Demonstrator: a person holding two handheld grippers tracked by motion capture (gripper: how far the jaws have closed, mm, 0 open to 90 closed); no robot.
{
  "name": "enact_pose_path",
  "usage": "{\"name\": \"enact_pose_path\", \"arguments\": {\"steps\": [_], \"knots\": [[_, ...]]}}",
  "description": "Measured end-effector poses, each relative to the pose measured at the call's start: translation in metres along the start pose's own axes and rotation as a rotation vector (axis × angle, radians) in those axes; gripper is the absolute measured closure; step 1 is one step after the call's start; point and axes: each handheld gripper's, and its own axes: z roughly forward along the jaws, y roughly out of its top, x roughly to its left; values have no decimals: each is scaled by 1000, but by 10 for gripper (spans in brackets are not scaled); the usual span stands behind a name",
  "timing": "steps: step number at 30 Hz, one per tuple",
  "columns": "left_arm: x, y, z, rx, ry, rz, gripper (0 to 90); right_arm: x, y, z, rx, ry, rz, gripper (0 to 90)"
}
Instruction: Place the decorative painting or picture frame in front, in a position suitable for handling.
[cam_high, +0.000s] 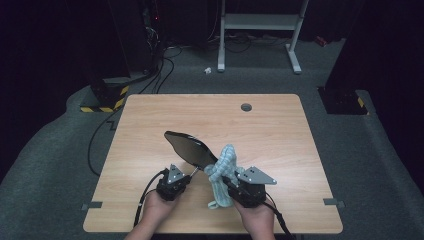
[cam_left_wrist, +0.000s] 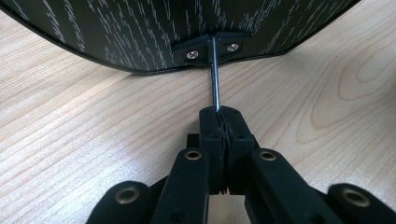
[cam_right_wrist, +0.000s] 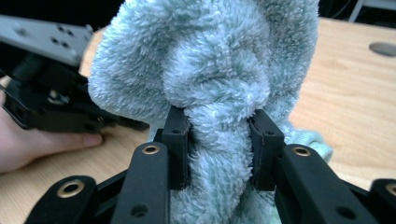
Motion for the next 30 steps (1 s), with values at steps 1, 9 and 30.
{"name": "enact_pose_path", "arguments": {"steps": [1,9,30], "knots": [[0,0,0,0,0,0,882,1,3,-2,-10,2,-4,654],[0,0,0,0,0,1,882,7,26,-18,-93,8,-34,654],[0,0,0,1,-3,0,881,-61,16,-36,-68,-180,32,652]]}}
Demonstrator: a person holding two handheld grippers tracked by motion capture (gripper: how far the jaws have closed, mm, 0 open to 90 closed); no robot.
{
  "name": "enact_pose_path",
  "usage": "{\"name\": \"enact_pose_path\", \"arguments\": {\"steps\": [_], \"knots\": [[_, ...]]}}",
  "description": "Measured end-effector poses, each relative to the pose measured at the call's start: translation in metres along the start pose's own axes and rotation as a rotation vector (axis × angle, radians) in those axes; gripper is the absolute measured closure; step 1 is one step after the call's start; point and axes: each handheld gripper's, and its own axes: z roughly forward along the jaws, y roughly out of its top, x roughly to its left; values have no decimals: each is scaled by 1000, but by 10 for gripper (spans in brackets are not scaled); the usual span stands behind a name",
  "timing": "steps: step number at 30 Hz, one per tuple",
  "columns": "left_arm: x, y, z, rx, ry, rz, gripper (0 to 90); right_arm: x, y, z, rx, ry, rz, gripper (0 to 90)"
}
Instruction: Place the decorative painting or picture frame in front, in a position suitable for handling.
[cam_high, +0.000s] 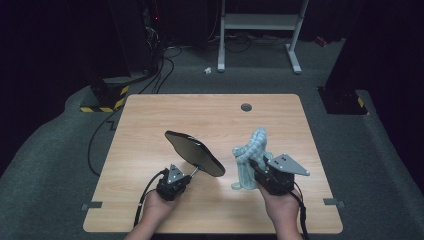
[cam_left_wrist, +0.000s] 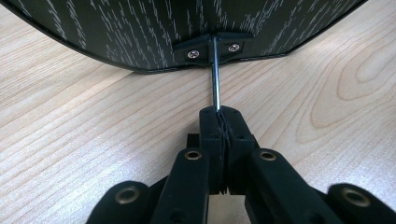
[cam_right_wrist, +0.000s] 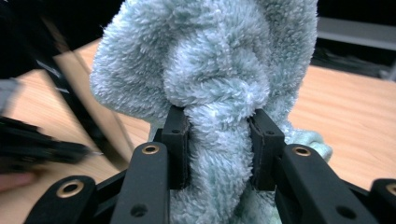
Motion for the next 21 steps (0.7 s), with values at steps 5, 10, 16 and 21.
{"name": "enact_pose_path", "arguments": {"steps": [5,10,16,21], "knots": [[0,0,0,-2,-4,-3,880,-23,-13,3,43,-64,19,651],[0,0,0,-3,-4,-1,879,-44,-23,6,81,-113,35,651],[1,0,0,3,-9,-2,878,-60,-32,13,125,-164,31,651],[1,0,0,3,-10,-1,877,-72,-39,23,166,-207,36,650]]}}
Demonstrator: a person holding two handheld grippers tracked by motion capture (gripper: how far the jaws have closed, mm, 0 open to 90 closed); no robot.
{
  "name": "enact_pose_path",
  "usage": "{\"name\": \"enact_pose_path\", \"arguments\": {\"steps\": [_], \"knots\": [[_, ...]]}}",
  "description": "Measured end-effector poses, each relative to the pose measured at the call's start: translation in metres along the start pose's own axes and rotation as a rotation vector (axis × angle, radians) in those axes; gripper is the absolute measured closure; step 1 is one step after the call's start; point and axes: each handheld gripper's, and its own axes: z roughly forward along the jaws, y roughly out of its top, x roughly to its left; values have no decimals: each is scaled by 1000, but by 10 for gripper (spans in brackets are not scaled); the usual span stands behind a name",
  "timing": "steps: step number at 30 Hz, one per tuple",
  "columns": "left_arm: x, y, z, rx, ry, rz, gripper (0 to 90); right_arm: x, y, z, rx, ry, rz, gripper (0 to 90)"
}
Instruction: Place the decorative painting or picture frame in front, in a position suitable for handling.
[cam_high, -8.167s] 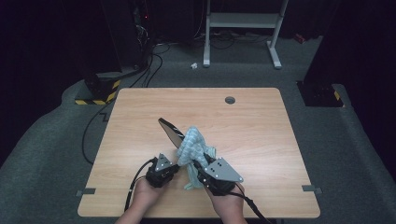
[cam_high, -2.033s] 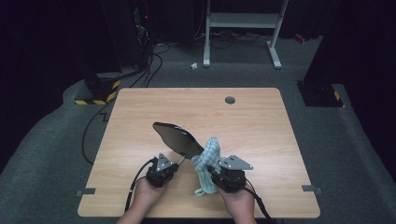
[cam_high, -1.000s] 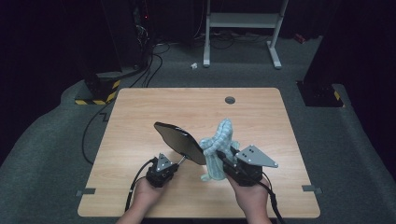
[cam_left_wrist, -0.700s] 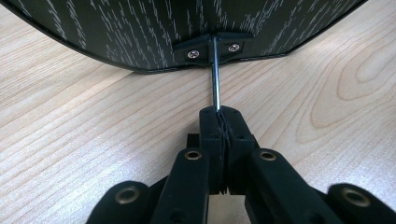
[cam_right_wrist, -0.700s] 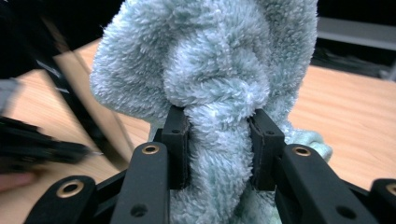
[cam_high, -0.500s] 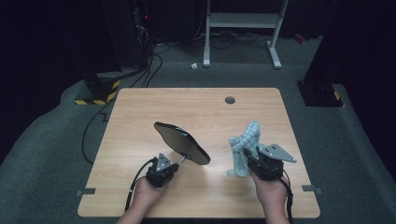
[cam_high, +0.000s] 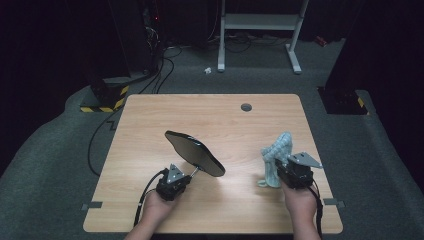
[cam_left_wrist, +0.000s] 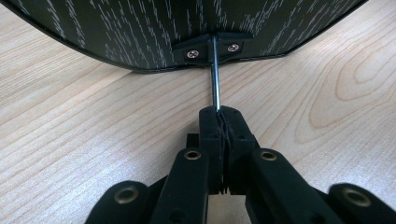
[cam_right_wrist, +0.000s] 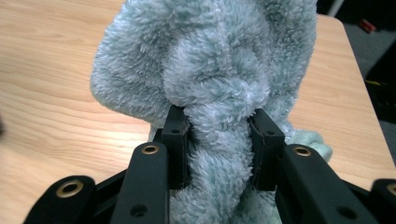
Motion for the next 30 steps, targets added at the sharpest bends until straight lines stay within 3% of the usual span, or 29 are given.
{"name": "enact_pose_path", "arguments": {"steps": [4,10,23,30], "knots": [[0,0,0,-1,0,-1,877,-10,-2,11,45,-44,3,648],[0,0,0,0,-2,-3,877,-19,-4,28,104,-66,5,647],[1,0,0,0,-4,-3,873,-12,-19,59,224,-57,18,572],[1,0,0,0,1,-6,847,-10,-17,60,230,-62,26,472]]}}
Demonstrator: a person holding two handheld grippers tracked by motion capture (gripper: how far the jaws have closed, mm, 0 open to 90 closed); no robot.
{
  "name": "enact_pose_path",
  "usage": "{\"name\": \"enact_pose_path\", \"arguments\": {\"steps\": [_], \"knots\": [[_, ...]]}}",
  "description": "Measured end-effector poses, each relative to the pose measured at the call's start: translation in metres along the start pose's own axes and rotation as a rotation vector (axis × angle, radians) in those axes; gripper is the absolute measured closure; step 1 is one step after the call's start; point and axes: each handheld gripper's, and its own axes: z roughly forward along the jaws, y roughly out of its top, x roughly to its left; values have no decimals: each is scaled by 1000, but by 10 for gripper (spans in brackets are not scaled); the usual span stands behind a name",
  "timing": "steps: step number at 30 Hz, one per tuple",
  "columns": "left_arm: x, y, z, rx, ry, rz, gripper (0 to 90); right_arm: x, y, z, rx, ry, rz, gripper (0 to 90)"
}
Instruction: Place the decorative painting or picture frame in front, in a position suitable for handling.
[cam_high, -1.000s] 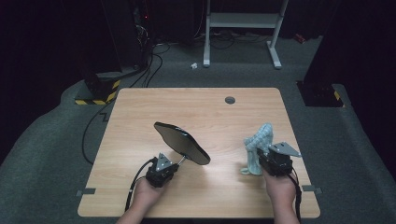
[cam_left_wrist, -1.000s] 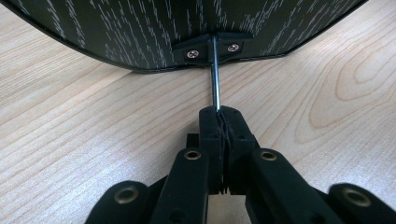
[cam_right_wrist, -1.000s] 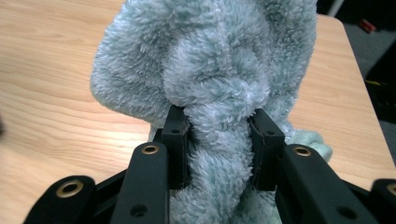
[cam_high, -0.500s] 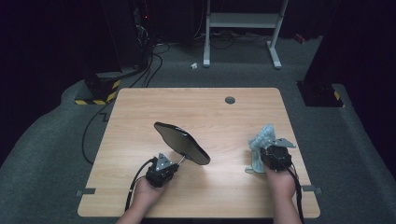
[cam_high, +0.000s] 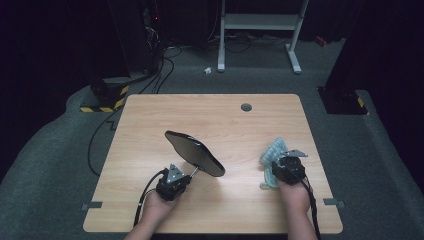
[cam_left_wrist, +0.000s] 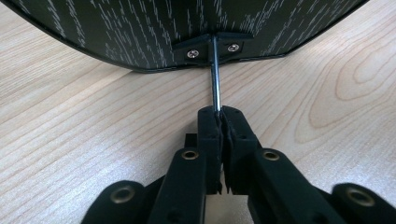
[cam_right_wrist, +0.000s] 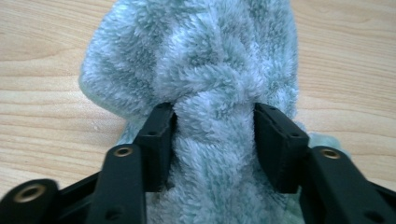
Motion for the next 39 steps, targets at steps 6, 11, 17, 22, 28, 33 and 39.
{"name": "enact_pose_path", "arguments": {"steps": [6,11,17,22,28,33,39], "knots": [[0,0,0,-2,2,-4,828,0,1,-11,-30,-14,7,391],[0,0,0,-4,1,-13,799,-1,2,-26,-86,-1,23,383],[0,0,0,-4,3,-13,772,19,-2,-44,-149,76,-20,401],[1,0,0,-4,3,-14,753,44,-10,-50,-180,149,-50,400],[0,0,0,-3,6,-23,723,80,-22,-42,-161,199,-122,403],[1,0,0,-4,6,-22,708,99,-36,-27,-109,219,-158,402],[0,0,0,-3,8,-17,676,109,-44,-21,-82,211,-186,403]]}}
